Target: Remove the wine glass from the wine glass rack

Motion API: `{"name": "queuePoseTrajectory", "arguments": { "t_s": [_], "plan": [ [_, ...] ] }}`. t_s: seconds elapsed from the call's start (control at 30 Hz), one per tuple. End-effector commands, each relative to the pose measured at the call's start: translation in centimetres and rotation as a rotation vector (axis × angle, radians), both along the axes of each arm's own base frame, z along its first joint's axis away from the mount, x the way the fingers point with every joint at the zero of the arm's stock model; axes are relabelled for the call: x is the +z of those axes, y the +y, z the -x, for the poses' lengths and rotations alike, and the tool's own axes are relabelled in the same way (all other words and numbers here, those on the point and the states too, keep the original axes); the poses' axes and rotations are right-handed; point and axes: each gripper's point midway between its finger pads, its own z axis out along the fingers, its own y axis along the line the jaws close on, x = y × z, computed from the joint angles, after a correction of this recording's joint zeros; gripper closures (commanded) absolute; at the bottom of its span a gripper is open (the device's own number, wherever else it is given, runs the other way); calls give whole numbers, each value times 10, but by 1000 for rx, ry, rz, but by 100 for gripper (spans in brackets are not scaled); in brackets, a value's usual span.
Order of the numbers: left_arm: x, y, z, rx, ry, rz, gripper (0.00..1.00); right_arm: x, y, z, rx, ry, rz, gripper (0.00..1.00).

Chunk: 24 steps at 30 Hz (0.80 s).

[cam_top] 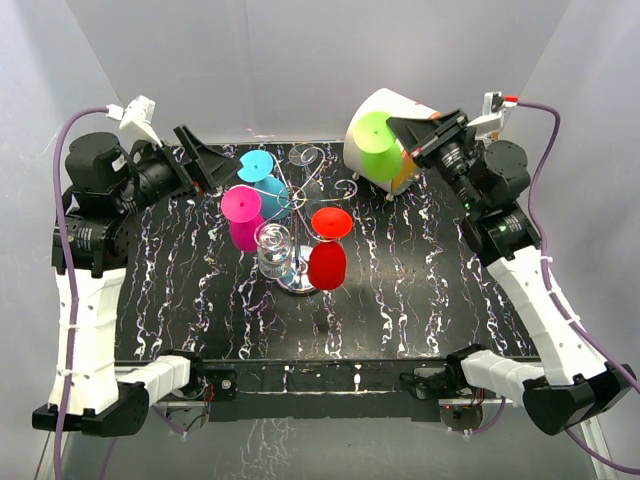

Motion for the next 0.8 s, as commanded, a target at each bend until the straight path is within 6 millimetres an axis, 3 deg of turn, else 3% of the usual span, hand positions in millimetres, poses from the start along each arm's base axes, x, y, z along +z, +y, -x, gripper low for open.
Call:
{"name": "queuePoseTrajectory", "arguments": {
  "t_s": [0.0, 0.13, 0.3, 0.37, 0.53, 0.77],
  "plan": [
    [55, -27, 7, -148, -129, 176, 1, 113, 1, 39, 104, -298, -187, 100],
    [74, -43, 5, -242, -155, 332, 1, 152, 9, 58, 238, -373, -310, 100],
    [98, -54, 4, -356, -213, 505, 1, 179, 20, 76, 426, -416, -445, 100],
    [112, -56, 4, -402, -260, 561, 1, 186, 25, 80, 501, -419, -485, 100],
    [123, -59, -5, -458, -291, 661, 1, 198, 26, 91, 622, -431, -575, 100],
    [124, -73, -16, -517, -283, 741, 1, 193, 34, 87, 691, -386, -621, 100]
  ]
}}
